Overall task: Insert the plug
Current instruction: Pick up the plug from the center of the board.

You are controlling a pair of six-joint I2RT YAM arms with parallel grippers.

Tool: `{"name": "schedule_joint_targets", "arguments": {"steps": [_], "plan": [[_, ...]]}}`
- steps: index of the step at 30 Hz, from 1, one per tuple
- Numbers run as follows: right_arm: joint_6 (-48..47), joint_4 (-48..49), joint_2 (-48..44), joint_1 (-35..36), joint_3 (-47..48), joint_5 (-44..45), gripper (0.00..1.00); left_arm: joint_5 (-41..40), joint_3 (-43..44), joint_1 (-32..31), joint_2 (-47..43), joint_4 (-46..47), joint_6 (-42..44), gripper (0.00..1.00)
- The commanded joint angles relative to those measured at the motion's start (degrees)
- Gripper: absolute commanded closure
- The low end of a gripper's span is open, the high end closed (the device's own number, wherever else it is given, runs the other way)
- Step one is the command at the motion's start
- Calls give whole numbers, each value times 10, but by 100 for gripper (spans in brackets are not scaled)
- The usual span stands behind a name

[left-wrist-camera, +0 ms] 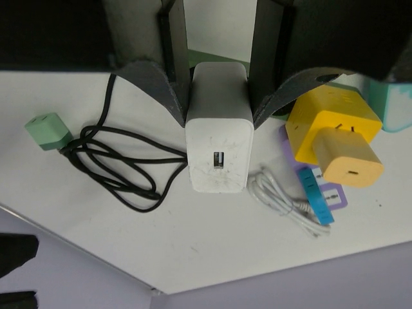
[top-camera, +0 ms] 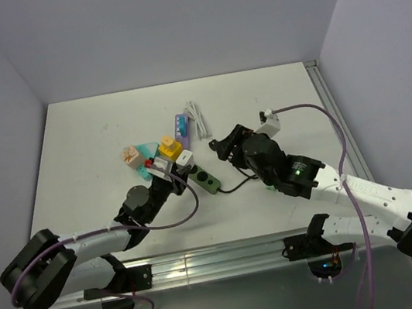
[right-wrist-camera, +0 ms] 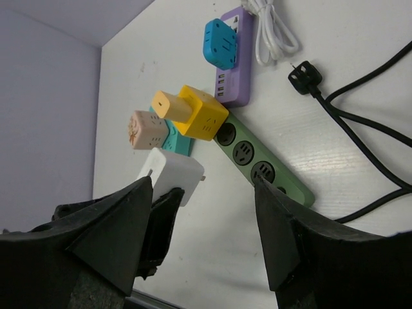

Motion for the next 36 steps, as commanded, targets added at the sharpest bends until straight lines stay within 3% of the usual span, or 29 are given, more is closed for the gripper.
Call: {"name": "schedule_joint_targets", "arguments": {"steps": [1,14,22,36], "plan": [[-39,43,10,-4,-14,14,29,5,20,13,44,109,-17,100],[-86,105,-3,-5,-58,13,31,138,44,87,199,254,-9,100],[-106,140,-15,-5,-78,-7,31,138,46,91,292,374,-4,99],[-110,143,0,-5,-72,-19,32,172,53,107,355,419,-18,100]]}}
